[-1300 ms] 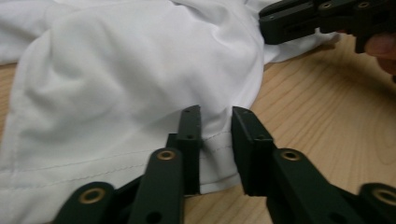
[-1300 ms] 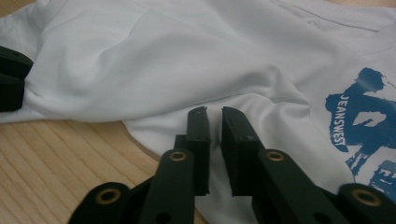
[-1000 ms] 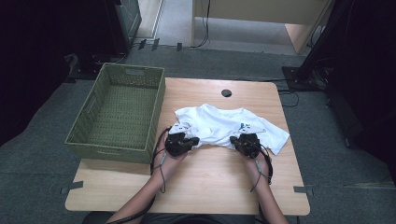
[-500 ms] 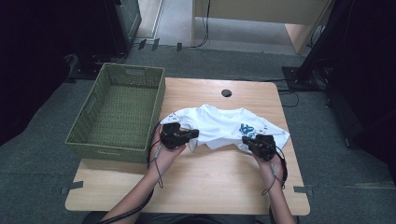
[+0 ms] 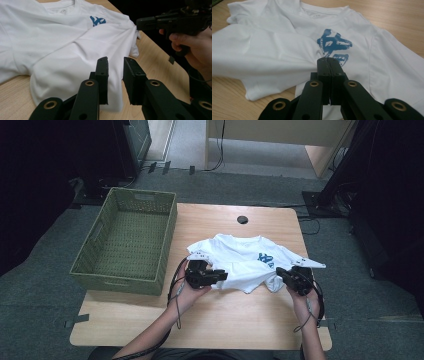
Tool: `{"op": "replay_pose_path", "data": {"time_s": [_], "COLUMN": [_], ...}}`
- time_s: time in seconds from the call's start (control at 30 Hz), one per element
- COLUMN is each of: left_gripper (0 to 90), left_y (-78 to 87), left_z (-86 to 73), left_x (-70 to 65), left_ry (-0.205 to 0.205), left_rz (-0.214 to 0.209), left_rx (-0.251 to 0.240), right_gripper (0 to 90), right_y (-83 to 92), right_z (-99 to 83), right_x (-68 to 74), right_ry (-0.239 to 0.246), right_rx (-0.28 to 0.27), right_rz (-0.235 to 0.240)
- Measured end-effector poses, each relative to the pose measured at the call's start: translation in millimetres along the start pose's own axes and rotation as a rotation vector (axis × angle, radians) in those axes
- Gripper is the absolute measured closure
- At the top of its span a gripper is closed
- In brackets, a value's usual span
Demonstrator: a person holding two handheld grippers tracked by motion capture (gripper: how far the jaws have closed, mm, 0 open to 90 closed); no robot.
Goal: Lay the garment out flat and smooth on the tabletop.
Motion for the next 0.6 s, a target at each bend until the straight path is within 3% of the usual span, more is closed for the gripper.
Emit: {"op": "replay_pose_path", "data": {"time_s": [0.2,0.3,0.47,0.6], "left_gripper": [68.7,67.1,63.9,63.4], "left_y": [-2.6,-9.3,-22.6,-32.2], "left_z": [7.7,8.0,8.2,10.3], "left_x": [28.8,47.5,70.1,87.4], "left_ry": [0.007,0.032,0.020,0.039], "left_rz": [0.075,0.112,0.152,0.183], "left_rx": [-0.034,-0.022,-0.014,-0.023], "right_gripper": [84.4,78.6,69.9,72.3], "right_y": [-1.4,-1.7,-2.1,-4.7], "right_z": [-6.6,-3.7,2.3,1.9], "right_x": [-6.4,-1.1,11.3,23.3], "right_ry": [-0.023,-0.024,-0.021,-0.036], "right_rx": [0.004,-0.017,-0.053,-0.045], "right_rz": [-0.012,0.005,0.027,0.070]}}
Point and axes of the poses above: each handheld gripper's, and its own axes: y roughly backward along the jaws, z roughly out of its top, x roughly to its left, the point moved 8 cm from there along -y, roughly forward along the jaws, and after that the axes turned 14 degrees about -x, right-handed, at the moved point
